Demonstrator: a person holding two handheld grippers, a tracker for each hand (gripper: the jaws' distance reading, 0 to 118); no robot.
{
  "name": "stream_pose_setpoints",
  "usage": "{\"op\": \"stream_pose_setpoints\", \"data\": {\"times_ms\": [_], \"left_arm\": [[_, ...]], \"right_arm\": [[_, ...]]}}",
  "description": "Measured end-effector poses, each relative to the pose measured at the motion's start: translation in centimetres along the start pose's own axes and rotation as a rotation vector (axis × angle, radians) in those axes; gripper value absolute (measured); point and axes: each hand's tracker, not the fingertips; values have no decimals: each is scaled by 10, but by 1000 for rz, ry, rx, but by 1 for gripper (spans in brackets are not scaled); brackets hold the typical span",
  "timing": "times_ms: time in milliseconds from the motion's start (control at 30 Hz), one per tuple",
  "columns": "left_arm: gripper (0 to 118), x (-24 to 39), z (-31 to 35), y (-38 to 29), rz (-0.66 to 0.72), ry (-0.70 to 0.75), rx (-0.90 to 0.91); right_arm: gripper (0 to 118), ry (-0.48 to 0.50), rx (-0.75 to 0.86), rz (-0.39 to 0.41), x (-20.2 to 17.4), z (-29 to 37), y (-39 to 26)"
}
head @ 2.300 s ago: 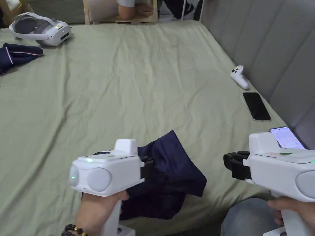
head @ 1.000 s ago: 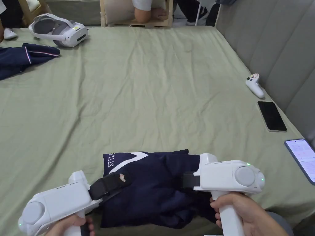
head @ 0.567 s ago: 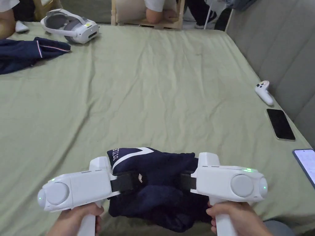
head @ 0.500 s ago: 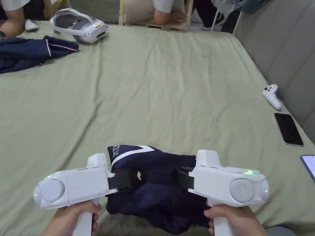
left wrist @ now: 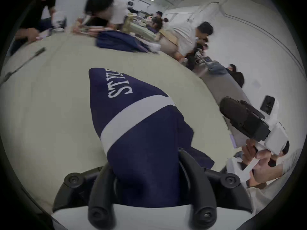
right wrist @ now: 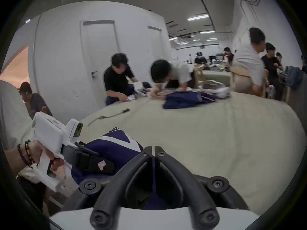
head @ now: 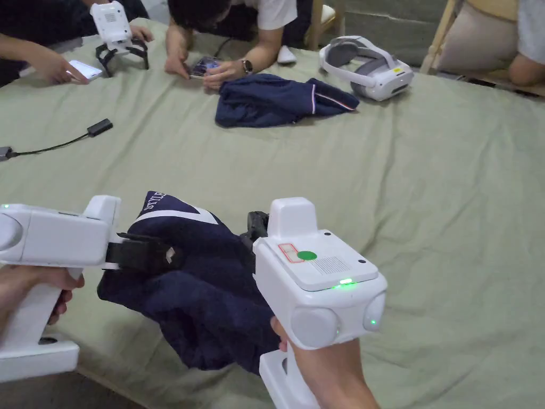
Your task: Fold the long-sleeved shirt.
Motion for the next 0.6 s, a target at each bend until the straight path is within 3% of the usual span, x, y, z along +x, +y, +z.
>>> {"op": "stream_pose_setpoints", "data": {"times_ms": [100,133,233,367,433,500,567,600], "left_arm": [[36,-56,22,7,74,133,22],[49,-66,25,5,105,162,27],[111,-66,28,-3,117,282,97],[108,-52,54,5,87,328,312],[108,-34,67,12,138,362,319],[106,8,78,23,32,328,371],[76,75,82,28,-100,253,453],[51,108,80,29,-163,253,485]], "right_arm": [[1,32,-14,24,-32,-40,-4],[1,46,-21,27,-38,-43,-4],[1,57,-74,30,-43,-56,-10],[1,51,-58,25,-24,-31,-4],[1,35,-30,32,-9,-3,11],[1,6,29,11,14,32,24],[1,-30,99,16,40,75,38],[1,-68,129,24,53,97,44]]}}
